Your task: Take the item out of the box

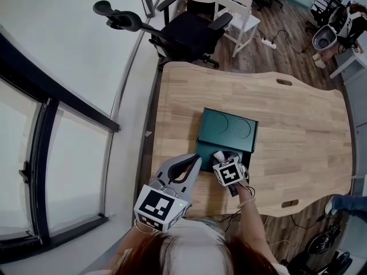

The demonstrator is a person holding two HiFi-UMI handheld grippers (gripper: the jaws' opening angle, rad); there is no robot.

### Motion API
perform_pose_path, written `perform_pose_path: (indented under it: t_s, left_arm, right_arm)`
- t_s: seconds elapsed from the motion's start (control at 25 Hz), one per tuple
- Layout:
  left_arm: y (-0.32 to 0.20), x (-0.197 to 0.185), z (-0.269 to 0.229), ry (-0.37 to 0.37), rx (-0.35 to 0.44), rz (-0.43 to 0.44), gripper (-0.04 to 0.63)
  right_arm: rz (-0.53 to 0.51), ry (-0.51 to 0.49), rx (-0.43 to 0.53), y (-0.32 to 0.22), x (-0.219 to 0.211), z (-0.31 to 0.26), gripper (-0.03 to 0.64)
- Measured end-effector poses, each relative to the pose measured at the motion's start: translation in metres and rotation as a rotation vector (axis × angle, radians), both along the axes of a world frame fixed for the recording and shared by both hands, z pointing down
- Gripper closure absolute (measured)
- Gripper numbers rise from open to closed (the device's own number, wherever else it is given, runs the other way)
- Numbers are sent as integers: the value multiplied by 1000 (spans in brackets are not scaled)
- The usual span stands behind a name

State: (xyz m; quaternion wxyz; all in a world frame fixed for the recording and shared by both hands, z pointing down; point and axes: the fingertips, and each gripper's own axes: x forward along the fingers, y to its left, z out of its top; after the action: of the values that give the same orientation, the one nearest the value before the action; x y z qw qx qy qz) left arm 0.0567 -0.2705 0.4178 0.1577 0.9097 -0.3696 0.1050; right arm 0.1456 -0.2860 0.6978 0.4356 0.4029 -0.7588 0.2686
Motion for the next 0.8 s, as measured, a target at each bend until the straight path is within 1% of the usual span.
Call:
perform_pose_path:
  t_s: [0.28,0.8]
  left_arm:
    - [8,0,-4,4,12,10,589]
    - [34,-15,-19,16,54,5,589]
  right_arm:
    - [36,-25,61,-1,-3,-16,422]
    - [137,-68,229,12,-2,-63,423]
